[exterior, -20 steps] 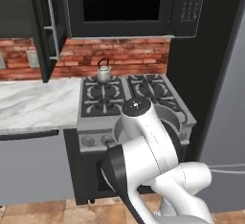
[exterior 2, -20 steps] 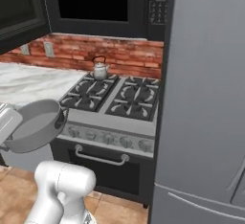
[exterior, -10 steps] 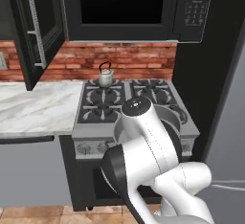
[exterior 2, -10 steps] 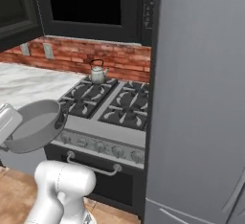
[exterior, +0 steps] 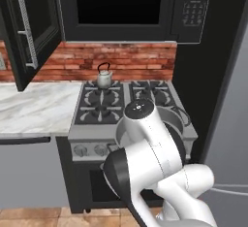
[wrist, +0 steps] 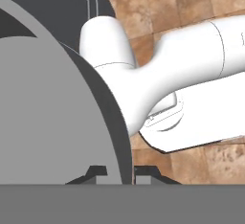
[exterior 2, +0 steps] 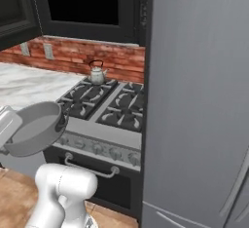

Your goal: Pick the kettle from the cabinet and place it on a stove burner. Then pick the pot from the counter and place it on another stove burner. Finally, turn both burners on.

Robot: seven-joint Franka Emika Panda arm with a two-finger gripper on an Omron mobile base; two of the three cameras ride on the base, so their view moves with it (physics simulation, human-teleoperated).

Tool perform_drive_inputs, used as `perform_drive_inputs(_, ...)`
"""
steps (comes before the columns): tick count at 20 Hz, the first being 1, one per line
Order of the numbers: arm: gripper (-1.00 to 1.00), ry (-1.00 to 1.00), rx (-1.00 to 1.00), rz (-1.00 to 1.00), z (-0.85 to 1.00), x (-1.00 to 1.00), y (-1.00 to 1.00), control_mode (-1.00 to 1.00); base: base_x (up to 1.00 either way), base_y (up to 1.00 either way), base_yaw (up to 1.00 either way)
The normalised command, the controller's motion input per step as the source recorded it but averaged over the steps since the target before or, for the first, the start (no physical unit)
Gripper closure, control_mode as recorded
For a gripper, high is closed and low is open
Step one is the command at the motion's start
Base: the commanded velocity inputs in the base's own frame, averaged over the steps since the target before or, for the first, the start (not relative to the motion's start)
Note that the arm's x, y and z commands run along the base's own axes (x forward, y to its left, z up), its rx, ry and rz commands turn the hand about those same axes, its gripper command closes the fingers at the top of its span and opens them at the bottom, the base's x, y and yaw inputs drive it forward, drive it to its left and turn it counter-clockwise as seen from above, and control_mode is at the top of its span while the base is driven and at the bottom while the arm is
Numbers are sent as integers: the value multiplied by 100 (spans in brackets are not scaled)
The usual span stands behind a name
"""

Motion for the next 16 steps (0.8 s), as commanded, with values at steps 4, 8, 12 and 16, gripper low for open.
perform_drive_inputs(4,100,0,0,0,0,0,0,100,61,0,-3)
perform_drive_inputs(8,100,0,0,0,0,0,0,100,48,-9,0)
perform_drive_inputs(12,100,0,0,0,0,0,0,100,39,-16,0)
perform_drive_inputs(16,100,0,0,0,0,0,0,100,26,-3,0)
